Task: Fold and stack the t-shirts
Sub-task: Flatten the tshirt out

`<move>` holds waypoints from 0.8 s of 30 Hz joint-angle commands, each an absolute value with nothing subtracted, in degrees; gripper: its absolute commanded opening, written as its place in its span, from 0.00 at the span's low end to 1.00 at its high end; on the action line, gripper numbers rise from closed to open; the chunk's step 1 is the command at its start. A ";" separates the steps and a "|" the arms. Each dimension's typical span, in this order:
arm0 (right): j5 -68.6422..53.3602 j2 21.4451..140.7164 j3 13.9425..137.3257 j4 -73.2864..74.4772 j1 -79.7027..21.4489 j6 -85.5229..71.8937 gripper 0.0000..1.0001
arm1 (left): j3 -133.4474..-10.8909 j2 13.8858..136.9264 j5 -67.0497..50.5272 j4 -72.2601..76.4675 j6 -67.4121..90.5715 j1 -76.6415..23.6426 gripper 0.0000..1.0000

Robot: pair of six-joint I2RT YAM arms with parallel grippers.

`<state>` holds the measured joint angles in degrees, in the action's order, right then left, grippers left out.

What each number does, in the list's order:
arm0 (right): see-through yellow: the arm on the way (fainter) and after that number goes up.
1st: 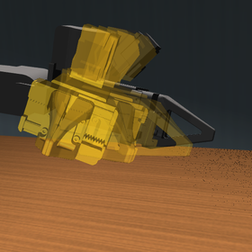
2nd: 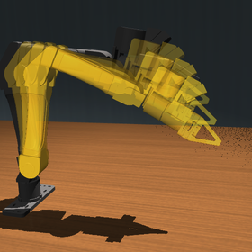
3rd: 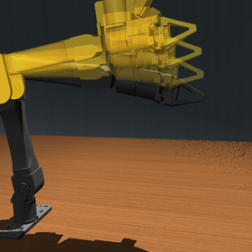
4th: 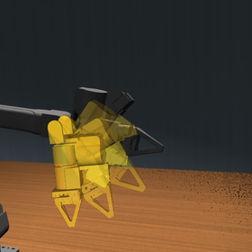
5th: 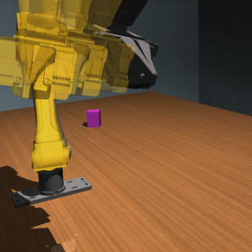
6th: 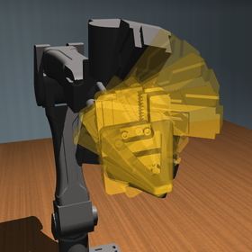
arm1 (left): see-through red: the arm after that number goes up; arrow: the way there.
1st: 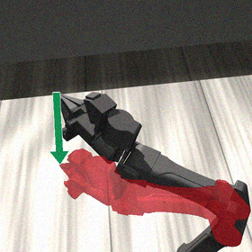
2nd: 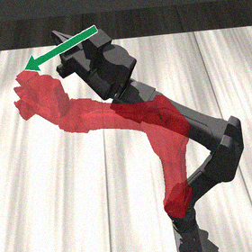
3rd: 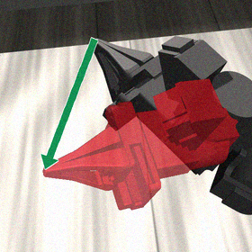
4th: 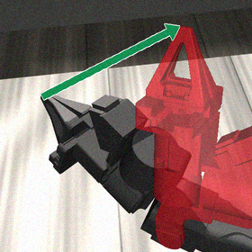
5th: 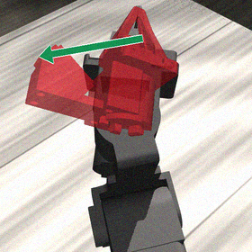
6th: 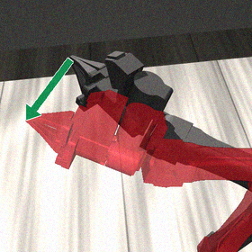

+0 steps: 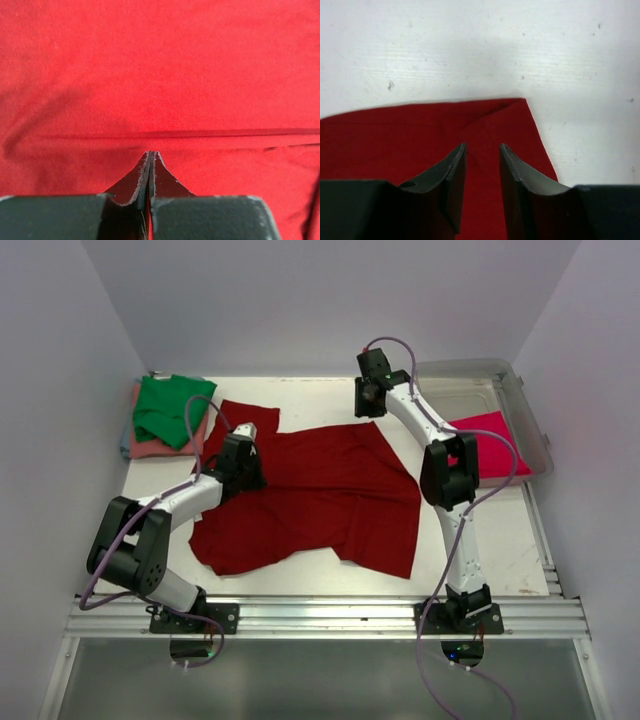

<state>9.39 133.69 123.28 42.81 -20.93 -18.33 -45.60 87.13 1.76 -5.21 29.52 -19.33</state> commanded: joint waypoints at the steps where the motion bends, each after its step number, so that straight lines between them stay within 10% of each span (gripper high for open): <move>1: 5.89 137.70 131.21 45.61 -20.92 -16.87 0.36 | -44.74 85.60 1.14 -2.28 30.06 -19.60 0.00; 24: 4.83 141.15 123.31 43.51 -21.27 -19.69 0.24 | -43.16 87.54 1.67 -1.67 30.85 -19.60 0.00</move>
<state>4.97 142.12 125.58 43.90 -20.99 -19.00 -44.07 87.15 1.67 -3.92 29.67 -19.33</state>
